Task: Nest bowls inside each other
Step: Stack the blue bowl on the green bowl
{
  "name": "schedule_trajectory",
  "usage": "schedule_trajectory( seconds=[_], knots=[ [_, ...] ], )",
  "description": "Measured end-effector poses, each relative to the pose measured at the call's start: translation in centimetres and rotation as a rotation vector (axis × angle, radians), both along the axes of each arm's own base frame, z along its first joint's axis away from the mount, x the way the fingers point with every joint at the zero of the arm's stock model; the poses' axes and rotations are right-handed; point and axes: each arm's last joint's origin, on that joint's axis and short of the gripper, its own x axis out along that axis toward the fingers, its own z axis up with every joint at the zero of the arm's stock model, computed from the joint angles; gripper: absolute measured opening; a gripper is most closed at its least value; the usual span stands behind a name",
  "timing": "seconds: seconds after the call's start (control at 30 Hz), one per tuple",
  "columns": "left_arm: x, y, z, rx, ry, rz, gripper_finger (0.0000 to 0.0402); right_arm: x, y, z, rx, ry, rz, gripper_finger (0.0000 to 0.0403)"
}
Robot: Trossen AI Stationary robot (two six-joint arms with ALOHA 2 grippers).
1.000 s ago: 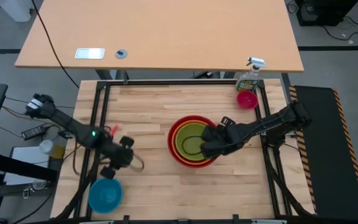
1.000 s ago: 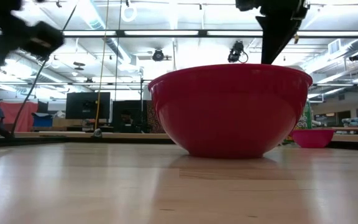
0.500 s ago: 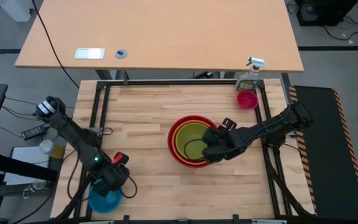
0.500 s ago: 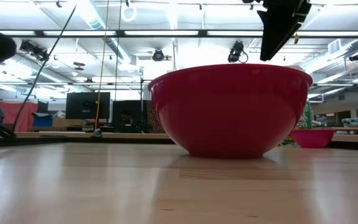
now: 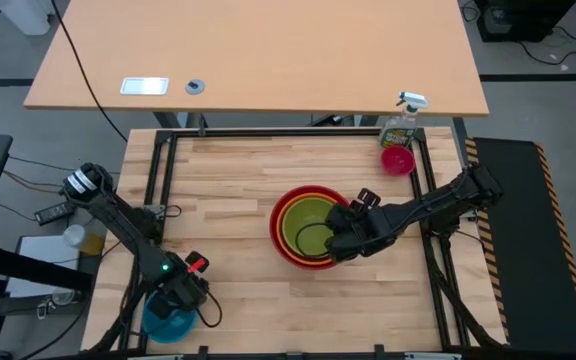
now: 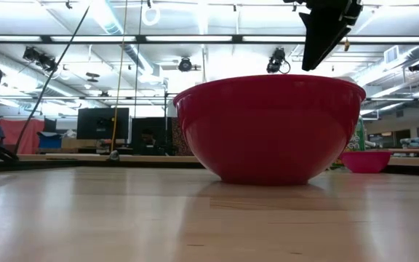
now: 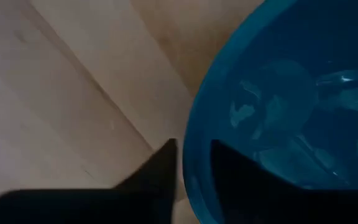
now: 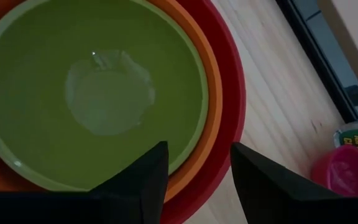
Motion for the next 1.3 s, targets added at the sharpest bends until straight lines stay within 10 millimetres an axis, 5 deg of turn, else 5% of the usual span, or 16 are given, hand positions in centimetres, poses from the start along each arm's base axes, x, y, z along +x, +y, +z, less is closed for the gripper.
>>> schedule_trajectory(
  seconds=[0.13,0.27,0.47,0.73,0.97,1.13,1.3],
  knots=[
    [0.1,-0.1,0.0,-0.016,0.019,0.006,0.0017,0.0,0.0,0.0,0.001,-0.002,-0.003,0.0180],
    [0.9,0.0,0.7,-0.015,0.000,0.049,0.0027,0.0,0.0,0.0,0.001,-0.002,-0.005,0.0180],
    [5.0,1.8,4.2,-0.048,-0.135,0.132,0.0018,0.1,-0.7,0.0,0.030,0.022,-0.026,0.0180],
    [10.2,9.7,10.2,0.013,-0.387,0.281,0.0027,-2.9,-1.0,1.5,-0.076,0.095,-0.088,0.0171],
    [14.2,17.0,14.6,-0.139,-0.731,0.585,0.0029,-5.0,-0.8,4.0,-0.078,-0.041,-0.073,0.0163],
    [16.5,20.5,14.1,-0.149,-0.847,0.697,0.0030,-5.3,-0.8,4.7,-0.085,-0.124,-0.067,0.0162],
    [19.9,22.0,11.4,-0.135,-0.835,0.737,0.0031,-5.3,-1.1,4.8,-0.105,-0.144,-0.093,0.0161]
  ],
)
